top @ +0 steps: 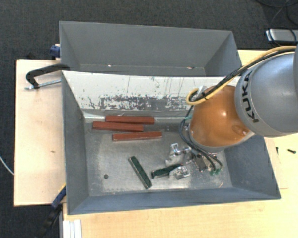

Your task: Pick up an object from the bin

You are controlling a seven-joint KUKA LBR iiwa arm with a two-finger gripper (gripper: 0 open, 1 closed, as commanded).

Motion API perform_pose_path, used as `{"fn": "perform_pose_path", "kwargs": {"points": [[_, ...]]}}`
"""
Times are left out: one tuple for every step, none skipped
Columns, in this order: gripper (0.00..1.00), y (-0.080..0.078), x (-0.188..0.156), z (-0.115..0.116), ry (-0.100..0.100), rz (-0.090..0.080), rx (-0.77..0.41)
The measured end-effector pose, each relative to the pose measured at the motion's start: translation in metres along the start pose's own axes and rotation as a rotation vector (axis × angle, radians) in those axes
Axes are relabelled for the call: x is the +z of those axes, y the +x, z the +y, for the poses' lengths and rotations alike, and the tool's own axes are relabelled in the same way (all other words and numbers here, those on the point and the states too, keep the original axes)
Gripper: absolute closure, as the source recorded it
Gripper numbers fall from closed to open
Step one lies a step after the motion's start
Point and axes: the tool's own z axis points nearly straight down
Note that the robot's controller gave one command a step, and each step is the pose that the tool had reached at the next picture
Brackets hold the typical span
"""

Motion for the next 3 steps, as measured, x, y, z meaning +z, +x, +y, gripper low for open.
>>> {"fn": "perform_pose_path", "kwargs": {"points": [[1.0,0.0,0.0,0.0,0.0,0.0,0.0],[1.0,-0.041,-0.067,-0.007,0.0,-0.011,-0.188],[1.0,-0.041,-0.067,-0.007,0.0,-0.01,-0.188]]}}
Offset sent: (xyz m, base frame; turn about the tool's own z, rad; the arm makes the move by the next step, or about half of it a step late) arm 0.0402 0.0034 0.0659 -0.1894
